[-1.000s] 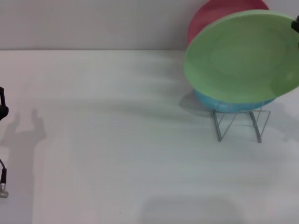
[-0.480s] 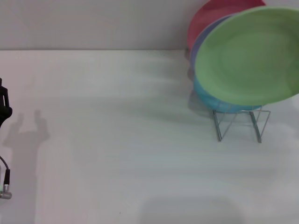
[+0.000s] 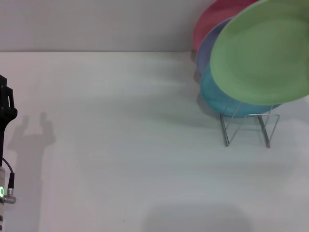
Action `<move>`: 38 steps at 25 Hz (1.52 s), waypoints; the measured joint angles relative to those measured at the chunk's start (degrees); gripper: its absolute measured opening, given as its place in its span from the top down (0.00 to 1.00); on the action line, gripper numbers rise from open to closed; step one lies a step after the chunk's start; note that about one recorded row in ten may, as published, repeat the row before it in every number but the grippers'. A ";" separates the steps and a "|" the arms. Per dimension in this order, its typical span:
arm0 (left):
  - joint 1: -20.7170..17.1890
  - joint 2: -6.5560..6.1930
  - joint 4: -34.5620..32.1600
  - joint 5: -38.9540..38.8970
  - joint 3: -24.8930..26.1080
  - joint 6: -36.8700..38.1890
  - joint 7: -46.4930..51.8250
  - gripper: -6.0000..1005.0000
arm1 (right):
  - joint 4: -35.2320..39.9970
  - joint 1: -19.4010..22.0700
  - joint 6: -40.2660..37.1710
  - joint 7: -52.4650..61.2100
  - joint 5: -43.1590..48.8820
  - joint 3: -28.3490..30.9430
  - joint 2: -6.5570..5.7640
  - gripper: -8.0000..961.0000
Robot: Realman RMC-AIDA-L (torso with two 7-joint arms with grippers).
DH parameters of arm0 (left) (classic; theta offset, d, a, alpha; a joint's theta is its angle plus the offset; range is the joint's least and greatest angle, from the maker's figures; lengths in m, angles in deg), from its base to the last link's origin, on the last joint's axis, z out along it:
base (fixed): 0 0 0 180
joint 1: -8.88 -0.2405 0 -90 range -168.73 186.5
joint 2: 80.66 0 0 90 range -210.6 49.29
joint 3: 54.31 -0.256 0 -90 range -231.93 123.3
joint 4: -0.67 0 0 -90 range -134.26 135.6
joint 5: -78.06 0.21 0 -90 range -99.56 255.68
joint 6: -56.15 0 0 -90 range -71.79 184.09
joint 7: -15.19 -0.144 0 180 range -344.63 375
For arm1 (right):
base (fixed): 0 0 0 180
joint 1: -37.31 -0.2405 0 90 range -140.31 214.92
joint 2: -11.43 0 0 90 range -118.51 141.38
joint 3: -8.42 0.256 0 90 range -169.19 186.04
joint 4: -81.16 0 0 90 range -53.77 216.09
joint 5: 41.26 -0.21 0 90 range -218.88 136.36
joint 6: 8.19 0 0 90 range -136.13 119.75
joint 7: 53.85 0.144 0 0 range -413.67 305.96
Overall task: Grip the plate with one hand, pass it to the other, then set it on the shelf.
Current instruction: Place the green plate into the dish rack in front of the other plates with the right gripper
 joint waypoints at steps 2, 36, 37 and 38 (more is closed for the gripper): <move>0.07 0.01 0.06 0.00 -0.10 -0.01 0.05 0.59 | 0.11 0.16 0.10 -0.27 -0.13 -0.35 0.15 0.97; -0.43 0.11 0.96 0.00 -1.66 0.47 0.27 0.59 | 2.95 1.16 2.48 -2.15 -0.76 -3.82 1.86 0.97; -0.43 0.11 1.01 -0.01 -1.66 0.48 0.28 0.59 | 3.13 1.16 2.48 -2.53 -1.30 -3.93 2.12 0.97; -0.42 0.11 1.13 0.00 -1.66 0.48 0.30 0.59 | 3.24 1.17 2.47 -3.10 -1.85 -4.05 2.36 0.97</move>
